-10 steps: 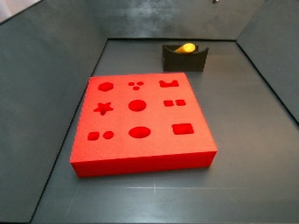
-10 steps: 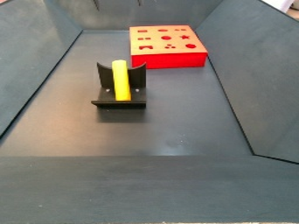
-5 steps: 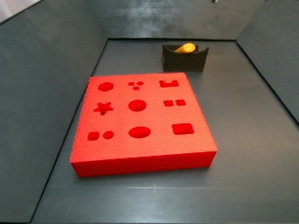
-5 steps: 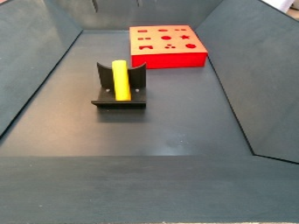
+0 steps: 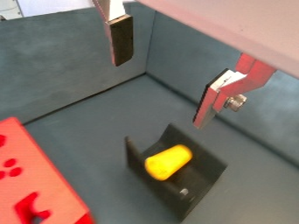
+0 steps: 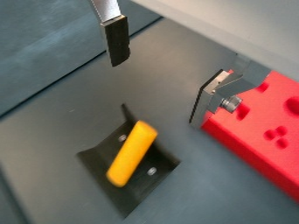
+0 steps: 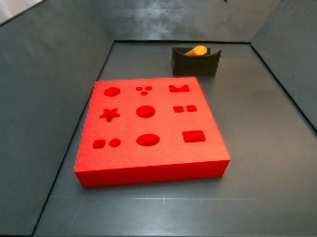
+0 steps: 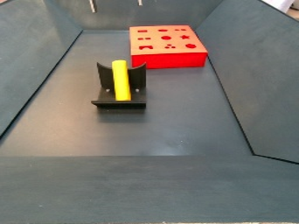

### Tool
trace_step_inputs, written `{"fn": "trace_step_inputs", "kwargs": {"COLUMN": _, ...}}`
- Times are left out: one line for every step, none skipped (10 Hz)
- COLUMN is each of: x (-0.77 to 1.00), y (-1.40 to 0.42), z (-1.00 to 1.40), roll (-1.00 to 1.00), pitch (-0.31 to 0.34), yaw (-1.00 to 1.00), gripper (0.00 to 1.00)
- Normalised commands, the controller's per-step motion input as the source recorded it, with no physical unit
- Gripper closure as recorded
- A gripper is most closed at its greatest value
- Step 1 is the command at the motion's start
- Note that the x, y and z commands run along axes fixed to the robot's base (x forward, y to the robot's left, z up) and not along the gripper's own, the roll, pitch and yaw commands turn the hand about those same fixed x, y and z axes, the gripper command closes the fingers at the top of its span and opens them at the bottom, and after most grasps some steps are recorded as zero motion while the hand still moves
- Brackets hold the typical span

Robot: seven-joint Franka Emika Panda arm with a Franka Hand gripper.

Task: Pick up the oval object. Move up. Place the oval object on the fixture. Regrasp the oval object. Move to above the board. Insert the oval object.
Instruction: Regrasp the oval object.

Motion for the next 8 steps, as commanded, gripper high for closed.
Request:
{"fn": "trace_step_inputs", "kwargs": {"x": -0.03, "y": -0.01, "z": 0.01, "roll": 1.0, "pitch": -0.043, "yaw": 0.02, "gripper": 0.0}}
{"fn": "trace_step_inputs", "kwargs": {"x": -0.02, "y": -0.02, "z": 0.01, "roll": 1.0, "pitch": -0.038, "yaw": 0.01, "gripper": 0.0}}
{"fn": "trace_step_inputs", "kwargs": {"x": -0.01, "y": -0.02, "z": 0.01, "roll": 1.0, "pitch": -0.034, "yaw": 0.02, "gripper": 0.0}}
{"fn": "trace_step_inputs", "kwargs": {"x": 0.01, "y": -0.02, "z": 0.0, "roll": 1.0, "pitch": -0.024, "yaw": 0.01, "gripper": 0.0}}
{"fn": "trace_step_inputs", "kwargs": {"x": 0.03, "y": -0.02, "z": 0.0, "roll": 1.0, "pitch": -0.018, "yaw": 0.01, "gripper": 0.0}}
{"fn": "trace_step_inputs", "kwargs": {"x": 0.04, "y": -0.02, "z": -0.01, "roll": 1.0, "pitch": -0.002, "yaw": 0.01, "gripper": 0.0}}
{"fn": "trace_step_inputs", "kwargs": {"x": 0.05, "y": -0.02, "z": -0.01, "roll": 1.0, "pitch": 0.021, "yaw": 0.02, "gripper": 0.0}}
{"fn": "trace_step_inputs", "kwargs": {"x": 0.06, "y": -0.03, "z": -0.01, "roll": 1.0, "pitch": 0.044, "yaw": 0.02, "gripper": 0.0}}
